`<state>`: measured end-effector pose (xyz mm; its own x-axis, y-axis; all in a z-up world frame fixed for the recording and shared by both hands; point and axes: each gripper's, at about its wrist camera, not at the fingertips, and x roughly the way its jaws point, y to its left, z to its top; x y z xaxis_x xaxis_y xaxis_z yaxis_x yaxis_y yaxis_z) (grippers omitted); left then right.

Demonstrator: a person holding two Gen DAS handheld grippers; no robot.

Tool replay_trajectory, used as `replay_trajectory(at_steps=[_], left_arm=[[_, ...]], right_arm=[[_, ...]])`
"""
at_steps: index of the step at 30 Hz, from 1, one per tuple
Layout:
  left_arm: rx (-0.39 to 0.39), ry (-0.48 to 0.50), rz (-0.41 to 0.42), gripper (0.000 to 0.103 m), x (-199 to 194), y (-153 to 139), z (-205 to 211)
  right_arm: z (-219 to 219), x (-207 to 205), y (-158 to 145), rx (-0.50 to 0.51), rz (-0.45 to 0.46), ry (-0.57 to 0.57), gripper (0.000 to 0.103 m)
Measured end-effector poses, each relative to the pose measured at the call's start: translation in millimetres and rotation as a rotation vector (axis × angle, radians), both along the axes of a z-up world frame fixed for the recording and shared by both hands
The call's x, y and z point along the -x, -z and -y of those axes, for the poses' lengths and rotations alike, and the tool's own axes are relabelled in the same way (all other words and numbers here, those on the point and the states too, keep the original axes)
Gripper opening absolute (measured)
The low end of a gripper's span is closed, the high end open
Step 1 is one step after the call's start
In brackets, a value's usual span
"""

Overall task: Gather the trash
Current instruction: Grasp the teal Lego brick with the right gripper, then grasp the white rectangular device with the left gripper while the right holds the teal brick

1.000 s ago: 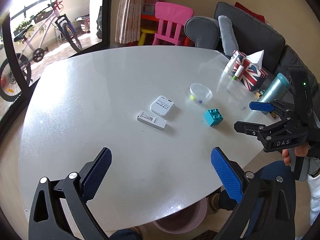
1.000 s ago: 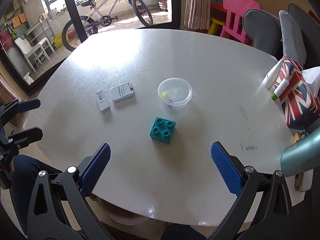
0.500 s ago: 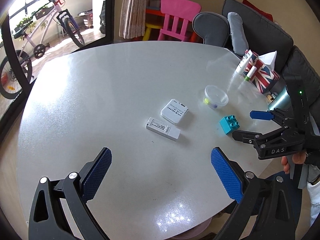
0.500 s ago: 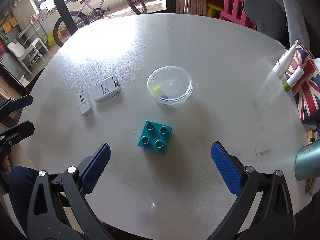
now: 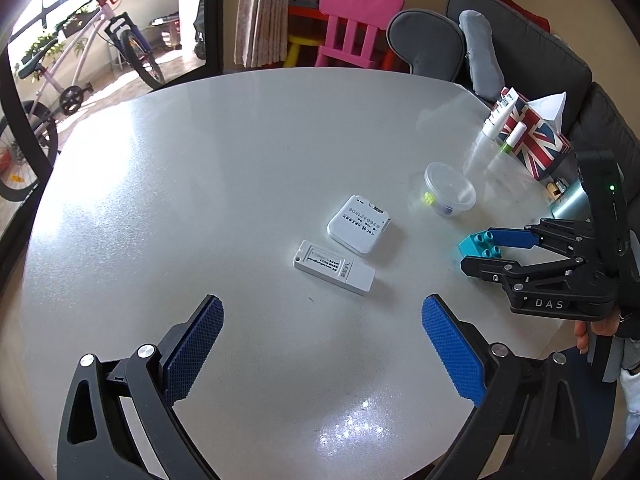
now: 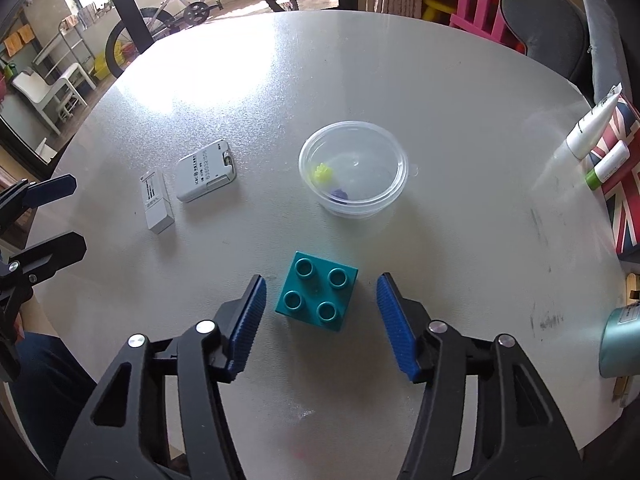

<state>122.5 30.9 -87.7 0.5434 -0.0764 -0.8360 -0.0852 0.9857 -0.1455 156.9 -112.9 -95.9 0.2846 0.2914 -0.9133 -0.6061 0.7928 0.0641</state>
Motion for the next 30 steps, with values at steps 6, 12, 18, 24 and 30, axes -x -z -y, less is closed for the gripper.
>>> replay_trajectory(at_steps=[6,12,18,24,30], left_arm=[[0.006,0.013,-0.007,0.096,-5.4,5.6,0.6],[0.004,0.031,-0.020,0.096,-12.7,13.4,3.3],[-0.004,0.052,-0.025,0.096,-18.0,20.4,4.5],[-0.028,0.093,-0.024,0.096,-25.7,25.3,6.3],[-0.058,0.143,-0.008,0.096,-30.0,28.4,7.9]], right_arm=[[0.6,-0.9,-1.9,0.006,0.010,-0.008,0.036],[3.9,-2.6,-7.8,-0.005,0.011,-0.008,0.034],[5.9,-1.1,-13.2,-0.020,0.008,-0.014,0.033],[4.7,1.4,-17.5,-0.027,0.011,-0.021,0.033],[6.9,-0.1,-20.2,-0.041,0.010,-0.019,0.033]])
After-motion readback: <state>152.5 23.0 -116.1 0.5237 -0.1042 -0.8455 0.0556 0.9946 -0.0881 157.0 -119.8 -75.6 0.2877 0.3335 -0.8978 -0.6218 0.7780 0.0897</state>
